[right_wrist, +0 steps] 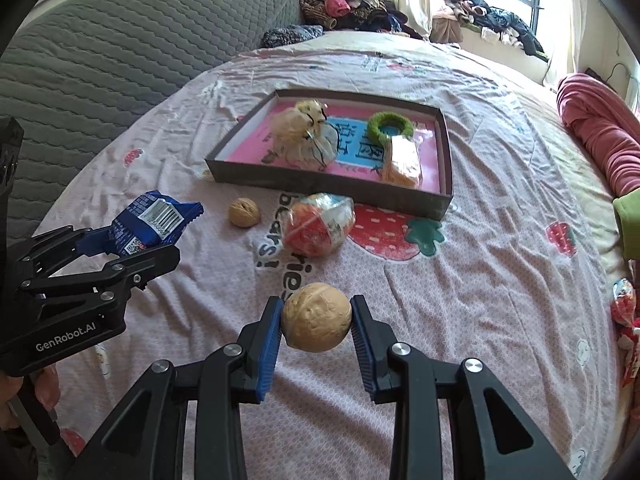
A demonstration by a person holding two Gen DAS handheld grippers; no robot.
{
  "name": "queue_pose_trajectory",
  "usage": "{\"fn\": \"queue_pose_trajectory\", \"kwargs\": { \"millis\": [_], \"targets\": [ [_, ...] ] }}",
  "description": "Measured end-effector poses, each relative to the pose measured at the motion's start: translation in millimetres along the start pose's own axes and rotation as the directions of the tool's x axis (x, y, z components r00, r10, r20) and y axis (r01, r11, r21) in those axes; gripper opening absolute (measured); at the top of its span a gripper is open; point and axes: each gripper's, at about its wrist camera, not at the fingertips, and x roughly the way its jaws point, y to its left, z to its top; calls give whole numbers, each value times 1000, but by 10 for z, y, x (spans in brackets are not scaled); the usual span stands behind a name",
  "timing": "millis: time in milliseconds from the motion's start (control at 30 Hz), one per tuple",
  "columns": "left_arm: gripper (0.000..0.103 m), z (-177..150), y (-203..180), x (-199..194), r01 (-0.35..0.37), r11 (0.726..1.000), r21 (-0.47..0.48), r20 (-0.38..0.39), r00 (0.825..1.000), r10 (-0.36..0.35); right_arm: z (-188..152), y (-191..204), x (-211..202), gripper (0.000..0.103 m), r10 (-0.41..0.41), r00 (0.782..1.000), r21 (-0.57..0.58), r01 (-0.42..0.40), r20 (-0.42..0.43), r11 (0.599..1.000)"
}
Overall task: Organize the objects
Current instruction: 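Lift the blue packet and walnut with both tools and carry them over the tray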
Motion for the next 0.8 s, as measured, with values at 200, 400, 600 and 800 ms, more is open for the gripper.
{"fn": "queue_pose_trajectory", "kwargs": {
  "millis": [200,400,600,800],
  "targets": [
    [58,25,9,-147,-5,1000,-3,20,1000,5,56,53,-171,35,-4,1000,-11,4,27,1000],
    [58,24,18,-267,-7,1000,-3,36,999,7,61,124,-273,35,-5,999,-21,6,42,1000],
    [58,73,17,-371,-9,1000,-1,54,998,9,69,174,-370,35,-5,998,-24,6,57,1000],
    [58,191,59,-445,-12,1000,-2,73,997,12,206,179,-506,35,-12,996,-28,15,91,1000]
  ]
}}
